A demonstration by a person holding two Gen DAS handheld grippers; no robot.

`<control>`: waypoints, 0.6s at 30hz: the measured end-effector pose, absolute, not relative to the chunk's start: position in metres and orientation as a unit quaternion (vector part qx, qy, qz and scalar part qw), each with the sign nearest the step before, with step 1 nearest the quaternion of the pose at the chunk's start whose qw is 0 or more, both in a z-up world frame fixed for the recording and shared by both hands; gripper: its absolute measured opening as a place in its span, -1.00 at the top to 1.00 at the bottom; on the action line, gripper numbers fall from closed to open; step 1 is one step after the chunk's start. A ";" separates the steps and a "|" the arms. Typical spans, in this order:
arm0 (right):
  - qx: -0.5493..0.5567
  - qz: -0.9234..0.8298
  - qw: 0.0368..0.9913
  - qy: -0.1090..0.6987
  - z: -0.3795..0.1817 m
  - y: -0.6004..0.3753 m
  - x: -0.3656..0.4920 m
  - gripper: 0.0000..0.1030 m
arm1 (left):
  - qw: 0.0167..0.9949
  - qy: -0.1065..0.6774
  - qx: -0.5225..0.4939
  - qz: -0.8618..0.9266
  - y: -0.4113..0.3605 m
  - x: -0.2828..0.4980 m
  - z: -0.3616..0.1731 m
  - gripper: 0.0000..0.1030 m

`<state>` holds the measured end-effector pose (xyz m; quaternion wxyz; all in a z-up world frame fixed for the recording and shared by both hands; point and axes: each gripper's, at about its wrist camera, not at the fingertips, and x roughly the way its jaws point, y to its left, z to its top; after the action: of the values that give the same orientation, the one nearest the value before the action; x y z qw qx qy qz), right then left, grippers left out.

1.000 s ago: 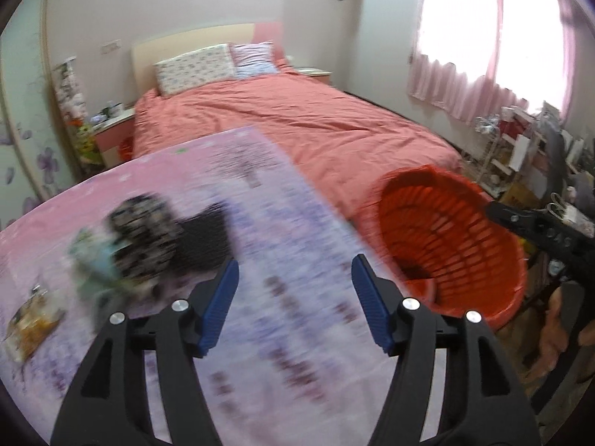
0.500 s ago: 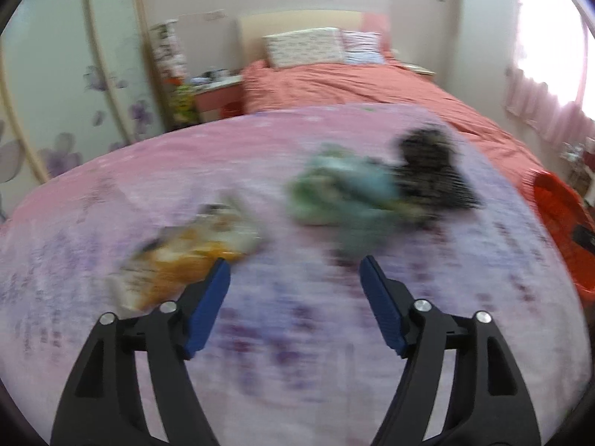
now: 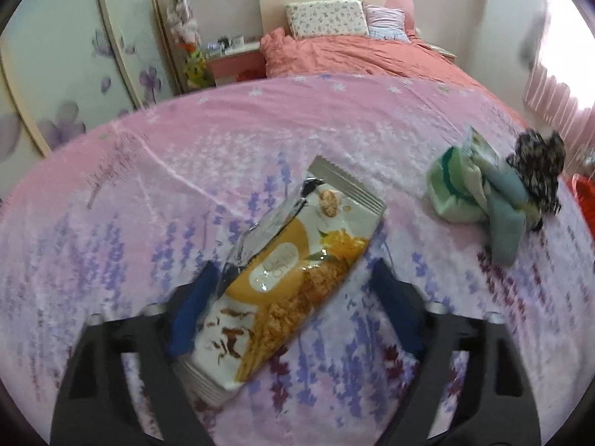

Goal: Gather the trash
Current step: 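Grasp the snack wrapper with the left gripper while the right gripper grasps the black floral scrunchie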

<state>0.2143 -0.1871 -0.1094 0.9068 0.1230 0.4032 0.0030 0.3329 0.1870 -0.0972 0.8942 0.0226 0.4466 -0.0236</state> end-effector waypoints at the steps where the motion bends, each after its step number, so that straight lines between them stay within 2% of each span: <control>1: 0.121 0.006 0.907 0.404 -0.110 -0.184 0.216 -0.30 | 0.896 0.444 0.006 -0.015 0.190 0.335 -0.095 -0.19; 5: 0.113 0.020 0.907 0.405 -0.110 -0.164 0.224 -0.30 | 0.898 0.440 0.002 0.015 0.191 0.338 -0.095 -0.03; 18: 0.128 0.043 0.923 0.359 -0.074 -0.103 0.290 -0.30 | 0.896 0.440 -0.016 0.058 0.186 0.333 -0.094 -0.04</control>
<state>0.2903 -0.1032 -0.0743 0.9235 0.1279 0.3591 0.0433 0.3326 0.1857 -0.0944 0.8958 -0.0156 0.4403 0.0577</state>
